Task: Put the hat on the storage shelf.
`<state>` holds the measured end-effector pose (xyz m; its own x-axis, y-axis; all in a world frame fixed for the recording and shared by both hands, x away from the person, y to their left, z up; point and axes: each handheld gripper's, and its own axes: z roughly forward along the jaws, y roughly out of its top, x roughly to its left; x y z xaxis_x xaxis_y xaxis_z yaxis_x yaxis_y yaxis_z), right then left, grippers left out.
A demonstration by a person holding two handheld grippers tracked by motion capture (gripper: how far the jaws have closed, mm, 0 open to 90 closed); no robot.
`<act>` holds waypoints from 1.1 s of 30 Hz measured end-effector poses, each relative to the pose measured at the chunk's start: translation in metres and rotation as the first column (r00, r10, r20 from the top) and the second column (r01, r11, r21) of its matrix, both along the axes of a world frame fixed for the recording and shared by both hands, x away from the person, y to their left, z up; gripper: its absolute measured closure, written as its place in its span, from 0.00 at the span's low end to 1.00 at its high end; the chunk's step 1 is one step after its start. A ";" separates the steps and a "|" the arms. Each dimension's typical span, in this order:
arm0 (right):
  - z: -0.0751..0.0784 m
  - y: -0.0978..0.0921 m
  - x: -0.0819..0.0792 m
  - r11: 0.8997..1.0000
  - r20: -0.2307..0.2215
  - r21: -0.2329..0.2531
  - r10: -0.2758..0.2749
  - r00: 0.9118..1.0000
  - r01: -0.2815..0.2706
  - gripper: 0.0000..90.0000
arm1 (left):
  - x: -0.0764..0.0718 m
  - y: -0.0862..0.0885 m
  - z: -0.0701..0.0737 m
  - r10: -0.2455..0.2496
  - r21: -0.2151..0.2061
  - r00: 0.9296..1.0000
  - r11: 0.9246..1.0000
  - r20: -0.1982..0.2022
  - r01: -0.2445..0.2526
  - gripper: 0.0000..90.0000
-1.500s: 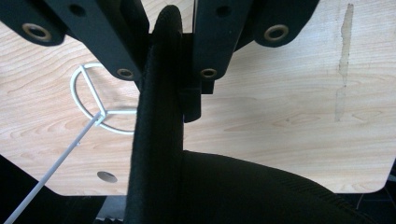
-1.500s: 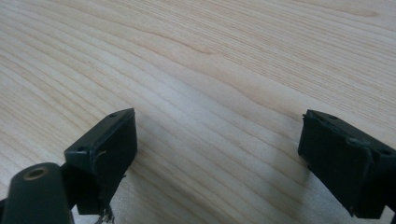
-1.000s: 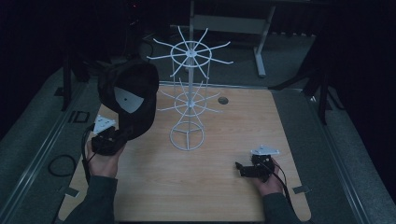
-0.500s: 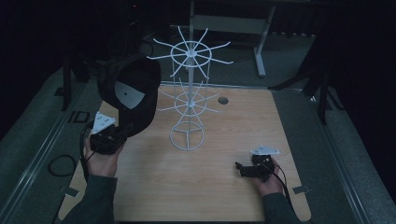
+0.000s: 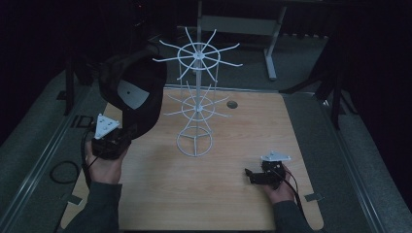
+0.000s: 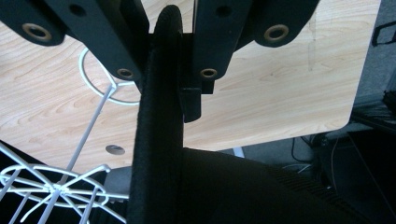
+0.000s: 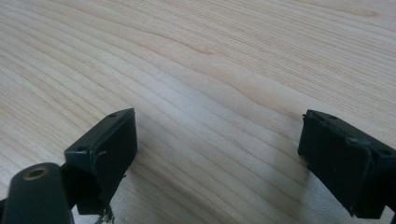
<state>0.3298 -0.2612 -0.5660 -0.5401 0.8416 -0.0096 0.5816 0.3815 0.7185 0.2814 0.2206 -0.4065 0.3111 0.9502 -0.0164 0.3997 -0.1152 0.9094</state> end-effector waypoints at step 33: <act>0.000 0.000 0.000 1.000 -0.001 0.000 -0.001 1.000 0.001 0.13 | 0.012 -0.006 0.023 0.023 0.014 0.999 1.000 0.025 -0.023 0.96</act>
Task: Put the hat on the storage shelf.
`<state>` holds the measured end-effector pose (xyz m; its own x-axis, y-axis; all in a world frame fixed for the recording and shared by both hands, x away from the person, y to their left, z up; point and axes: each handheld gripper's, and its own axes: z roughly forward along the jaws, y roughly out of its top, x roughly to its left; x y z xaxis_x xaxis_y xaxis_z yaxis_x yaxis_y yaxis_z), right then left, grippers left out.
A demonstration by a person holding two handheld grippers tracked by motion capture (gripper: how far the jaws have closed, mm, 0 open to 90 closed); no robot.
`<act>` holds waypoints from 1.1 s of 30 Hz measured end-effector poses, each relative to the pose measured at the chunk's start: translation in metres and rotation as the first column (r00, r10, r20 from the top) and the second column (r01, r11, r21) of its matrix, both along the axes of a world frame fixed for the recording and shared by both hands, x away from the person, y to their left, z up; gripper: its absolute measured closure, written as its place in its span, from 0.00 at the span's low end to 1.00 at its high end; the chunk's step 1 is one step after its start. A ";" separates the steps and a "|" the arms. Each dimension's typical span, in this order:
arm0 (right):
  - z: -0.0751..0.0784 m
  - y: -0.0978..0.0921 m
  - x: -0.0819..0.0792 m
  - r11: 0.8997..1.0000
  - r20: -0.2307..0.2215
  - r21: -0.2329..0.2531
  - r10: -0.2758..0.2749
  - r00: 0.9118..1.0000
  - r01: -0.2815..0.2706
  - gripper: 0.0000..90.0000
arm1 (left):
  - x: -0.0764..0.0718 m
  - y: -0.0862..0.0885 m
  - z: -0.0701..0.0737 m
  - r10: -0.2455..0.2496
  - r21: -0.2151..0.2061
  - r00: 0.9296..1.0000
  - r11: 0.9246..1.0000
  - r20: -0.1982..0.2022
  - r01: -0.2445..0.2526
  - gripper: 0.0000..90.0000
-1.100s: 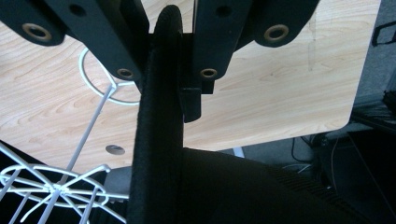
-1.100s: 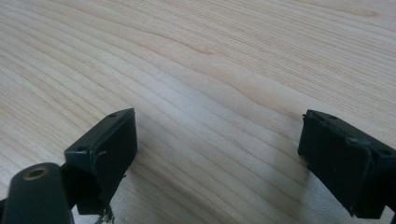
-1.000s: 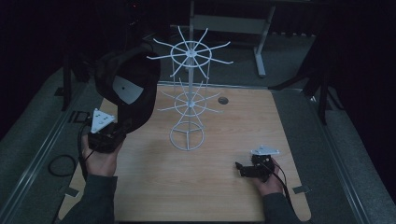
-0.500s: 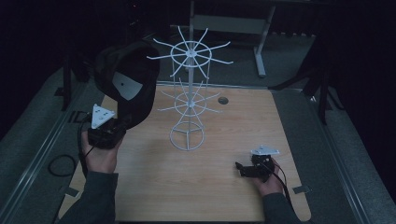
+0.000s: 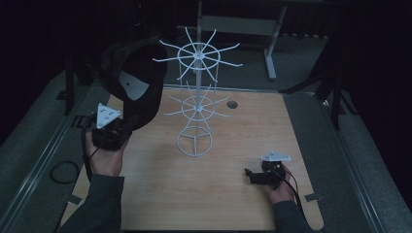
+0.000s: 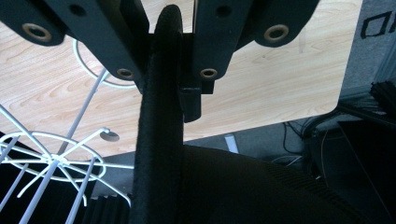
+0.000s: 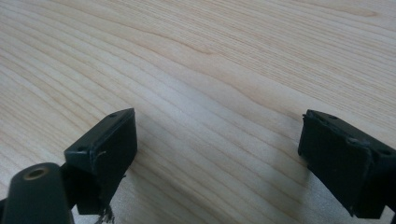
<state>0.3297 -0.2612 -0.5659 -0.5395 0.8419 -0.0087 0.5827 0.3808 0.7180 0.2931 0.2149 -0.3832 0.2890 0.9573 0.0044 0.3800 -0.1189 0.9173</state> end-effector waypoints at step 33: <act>0.000 0.000 0.000 1.000 0.000 0.000 0.000 1.000 0.000 0.13 | 0.002 -0.010 0.013 -0.008 0.028 0.999 1.000 0.040 0.007 0.96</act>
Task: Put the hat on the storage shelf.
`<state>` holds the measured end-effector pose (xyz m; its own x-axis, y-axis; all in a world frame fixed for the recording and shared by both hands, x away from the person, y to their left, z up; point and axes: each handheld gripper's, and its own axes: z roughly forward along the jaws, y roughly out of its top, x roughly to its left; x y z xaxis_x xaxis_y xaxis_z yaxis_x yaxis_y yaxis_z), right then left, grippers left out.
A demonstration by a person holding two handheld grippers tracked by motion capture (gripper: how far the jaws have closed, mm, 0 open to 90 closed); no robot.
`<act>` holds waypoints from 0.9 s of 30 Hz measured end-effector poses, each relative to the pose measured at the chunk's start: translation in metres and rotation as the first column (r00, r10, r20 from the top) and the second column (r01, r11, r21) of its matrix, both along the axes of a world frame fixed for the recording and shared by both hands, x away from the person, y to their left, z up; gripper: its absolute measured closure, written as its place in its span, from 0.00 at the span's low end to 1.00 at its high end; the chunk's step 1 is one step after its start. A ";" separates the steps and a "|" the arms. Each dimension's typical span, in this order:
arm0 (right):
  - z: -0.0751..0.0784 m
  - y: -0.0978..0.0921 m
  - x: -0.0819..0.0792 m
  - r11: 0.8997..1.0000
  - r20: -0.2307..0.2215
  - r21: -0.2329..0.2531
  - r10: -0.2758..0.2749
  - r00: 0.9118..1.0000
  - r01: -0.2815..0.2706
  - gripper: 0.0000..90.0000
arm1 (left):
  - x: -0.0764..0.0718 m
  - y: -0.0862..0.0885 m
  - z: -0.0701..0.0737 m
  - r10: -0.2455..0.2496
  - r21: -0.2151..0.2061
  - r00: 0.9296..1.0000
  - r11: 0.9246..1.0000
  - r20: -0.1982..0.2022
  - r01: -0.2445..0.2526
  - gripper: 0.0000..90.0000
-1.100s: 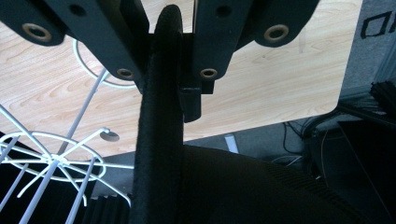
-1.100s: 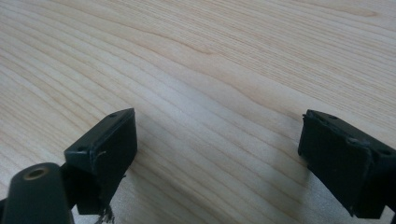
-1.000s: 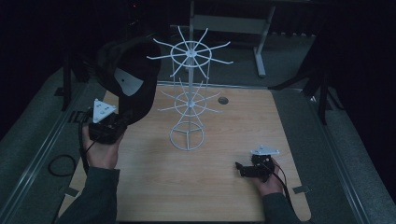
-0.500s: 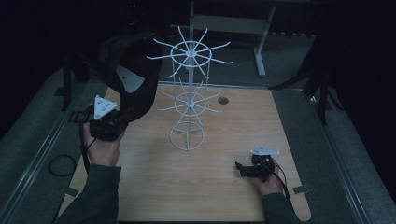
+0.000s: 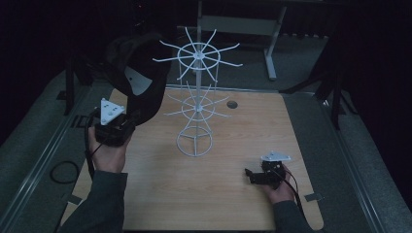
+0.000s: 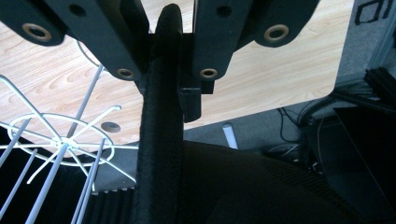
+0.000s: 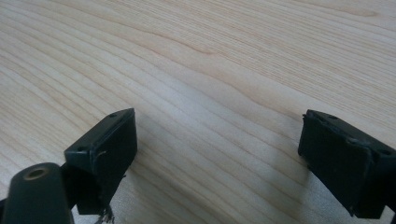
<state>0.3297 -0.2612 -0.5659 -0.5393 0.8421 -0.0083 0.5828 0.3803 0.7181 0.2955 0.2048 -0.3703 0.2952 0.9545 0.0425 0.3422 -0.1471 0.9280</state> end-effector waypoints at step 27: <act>0.000 0.000 0.000 1.000 0.000 0.000 0.000 1.000 0.000 0.13 | -0.010 -0.001 -0.013 0.017 0.093 0.998 0.995 0.052 -0.021 0.96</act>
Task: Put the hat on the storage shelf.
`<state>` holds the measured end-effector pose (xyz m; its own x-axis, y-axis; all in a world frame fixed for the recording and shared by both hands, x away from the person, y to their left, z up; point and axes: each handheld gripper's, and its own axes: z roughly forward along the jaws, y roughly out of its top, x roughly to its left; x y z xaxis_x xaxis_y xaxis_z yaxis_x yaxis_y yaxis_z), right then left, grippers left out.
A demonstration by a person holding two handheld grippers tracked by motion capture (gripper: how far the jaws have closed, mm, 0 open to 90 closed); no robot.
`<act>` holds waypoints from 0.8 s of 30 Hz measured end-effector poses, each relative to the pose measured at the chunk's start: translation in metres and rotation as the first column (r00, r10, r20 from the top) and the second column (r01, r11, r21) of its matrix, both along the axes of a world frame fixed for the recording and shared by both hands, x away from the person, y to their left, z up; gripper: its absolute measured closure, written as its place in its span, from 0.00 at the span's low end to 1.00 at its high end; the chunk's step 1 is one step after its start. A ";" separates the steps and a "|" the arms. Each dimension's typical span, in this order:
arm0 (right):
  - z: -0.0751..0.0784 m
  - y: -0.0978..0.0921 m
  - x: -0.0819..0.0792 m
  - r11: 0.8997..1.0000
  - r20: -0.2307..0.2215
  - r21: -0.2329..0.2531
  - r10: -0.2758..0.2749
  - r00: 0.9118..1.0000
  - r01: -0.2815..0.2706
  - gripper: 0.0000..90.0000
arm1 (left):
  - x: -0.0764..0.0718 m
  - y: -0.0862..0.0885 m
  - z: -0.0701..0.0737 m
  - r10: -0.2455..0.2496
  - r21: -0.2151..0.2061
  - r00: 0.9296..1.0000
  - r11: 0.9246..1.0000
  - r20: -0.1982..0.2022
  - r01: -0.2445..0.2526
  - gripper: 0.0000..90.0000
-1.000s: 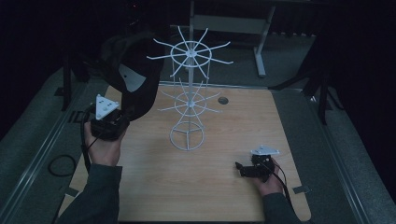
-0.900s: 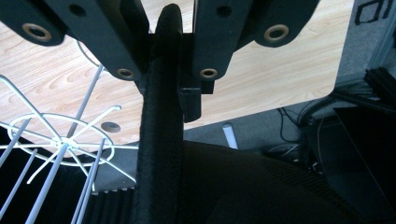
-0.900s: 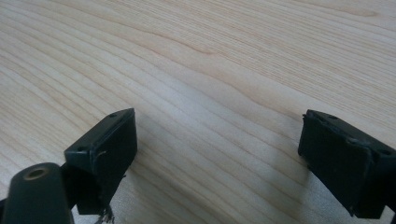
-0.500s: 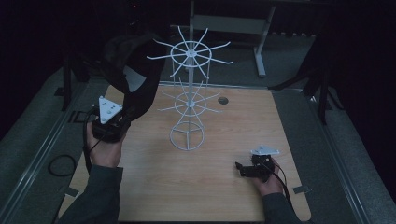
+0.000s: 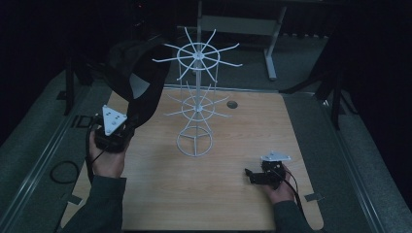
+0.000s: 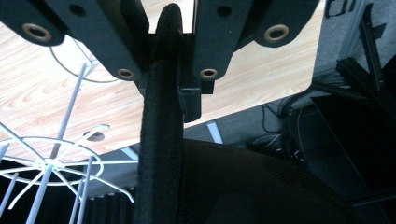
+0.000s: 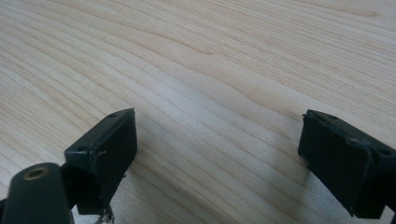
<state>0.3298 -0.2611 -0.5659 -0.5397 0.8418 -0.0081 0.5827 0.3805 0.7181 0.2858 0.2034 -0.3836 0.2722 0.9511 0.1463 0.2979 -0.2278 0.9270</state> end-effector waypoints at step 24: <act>0.000 0.000 0.000 1.000 0.002 0.001 0.001 1.000 -0.001 0.13 | -0.005 -0.012 -0.021 -0.012 0.068 0.999 0.998 0.030 0.010 0.96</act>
